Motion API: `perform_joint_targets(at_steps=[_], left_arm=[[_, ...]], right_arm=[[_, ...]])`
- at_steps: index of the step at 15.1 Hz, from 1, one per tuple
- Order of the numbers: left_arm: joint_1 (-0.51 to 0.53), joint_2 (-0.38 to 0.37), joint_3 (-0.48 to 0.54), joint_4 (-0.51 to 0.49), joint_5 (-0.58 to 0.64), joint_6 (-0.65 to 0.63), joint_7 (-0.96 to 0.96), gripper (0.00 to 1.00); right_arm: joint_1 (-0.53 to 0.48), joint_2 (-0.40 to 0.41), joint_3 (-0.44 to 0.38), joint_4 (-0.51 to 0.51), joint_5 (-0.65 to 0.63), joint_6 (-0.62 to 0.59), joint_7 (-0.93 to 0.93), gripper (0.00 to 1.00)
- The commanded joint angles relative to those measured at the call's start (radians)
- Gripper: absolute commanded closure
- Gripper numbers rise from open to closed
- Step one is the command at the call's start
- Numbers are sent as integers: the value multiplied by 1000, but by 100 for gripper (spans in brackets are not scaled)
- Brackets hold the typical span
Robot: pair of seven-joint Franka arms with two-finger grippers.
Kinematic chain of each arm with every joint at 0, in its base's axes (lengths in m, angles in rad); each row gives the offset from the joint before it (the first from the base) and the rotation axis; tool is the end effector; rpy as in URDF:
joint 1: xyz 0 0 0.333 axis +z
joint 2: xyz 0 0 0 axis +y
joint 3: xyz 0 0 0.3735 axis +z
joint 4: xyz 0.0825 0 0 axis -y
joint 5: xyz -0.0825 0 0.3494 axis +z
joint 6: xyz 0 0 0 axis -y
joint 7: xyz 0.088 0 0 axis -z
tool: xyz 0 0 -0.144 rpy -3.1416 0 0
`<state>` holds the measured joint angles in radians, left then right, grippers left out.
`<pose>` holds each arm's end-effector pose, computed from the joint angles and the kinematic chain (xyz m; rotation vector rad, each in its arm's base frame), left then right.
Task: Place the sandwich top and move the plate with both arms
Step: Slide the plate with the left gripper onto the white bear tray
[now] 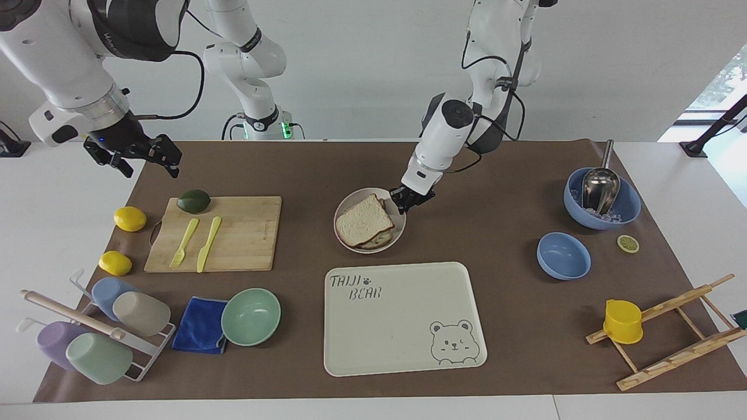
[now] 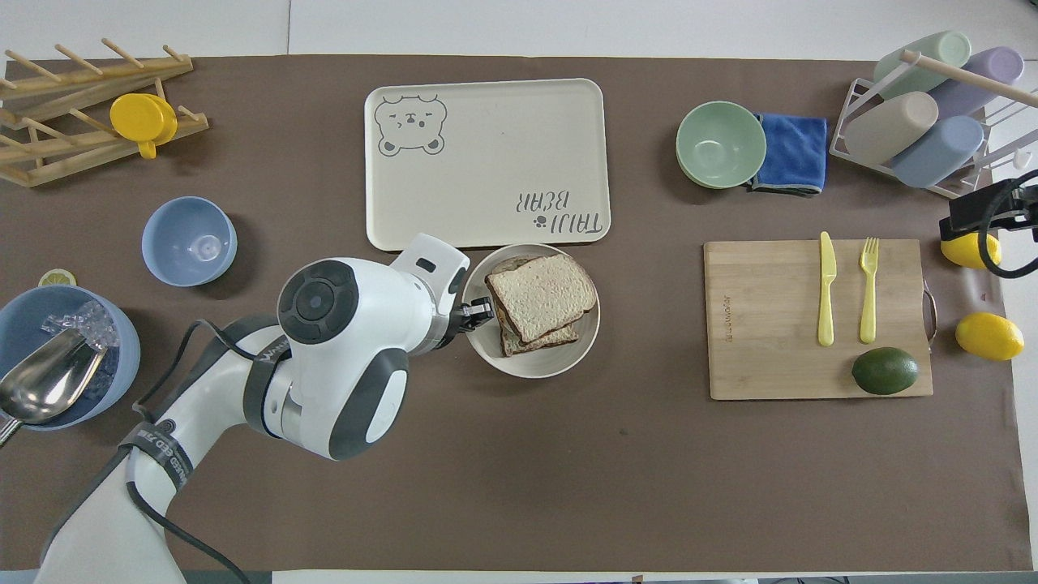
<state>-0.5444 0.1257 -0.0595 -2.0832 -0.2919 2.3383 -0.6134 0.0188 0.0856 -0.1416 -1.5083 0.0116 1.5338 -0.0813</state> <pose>0.4589 -0.3304 0.4216 2.8651 0.2880 -0.0385 0.5409 -0.0612 0.6239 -3.1340 0.0647 0.0925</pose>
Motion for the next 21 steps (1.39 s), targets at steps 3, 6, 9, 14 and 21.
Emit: perform_joint_targets(at_steps=[3, 6, 9, 14, 21], left_arm=[[121, 37, -3, 120, -29, -66, 9, 100], [147, 115, -2, 219, -39, -66, 0, 100], [179, 228, 1, 345, -64, -56, -2, 100], [185, 384, 4, 451, -70, 25, -5, 100], [181, 393, 6, 364, -67, 146, 0, 100]], right_arm=[[-7, -20, 8, -23, -1, 9, 15, 0], [-7, -20, 8, -23, -1, 9, 15, 0], [-7, -20, 8, -23, -1, 9, 15, 0], [-7, -20, 8, -23, -1, 9, 15, 0], [-7, -20, 8, -23, -1, 9, 15, 0]])
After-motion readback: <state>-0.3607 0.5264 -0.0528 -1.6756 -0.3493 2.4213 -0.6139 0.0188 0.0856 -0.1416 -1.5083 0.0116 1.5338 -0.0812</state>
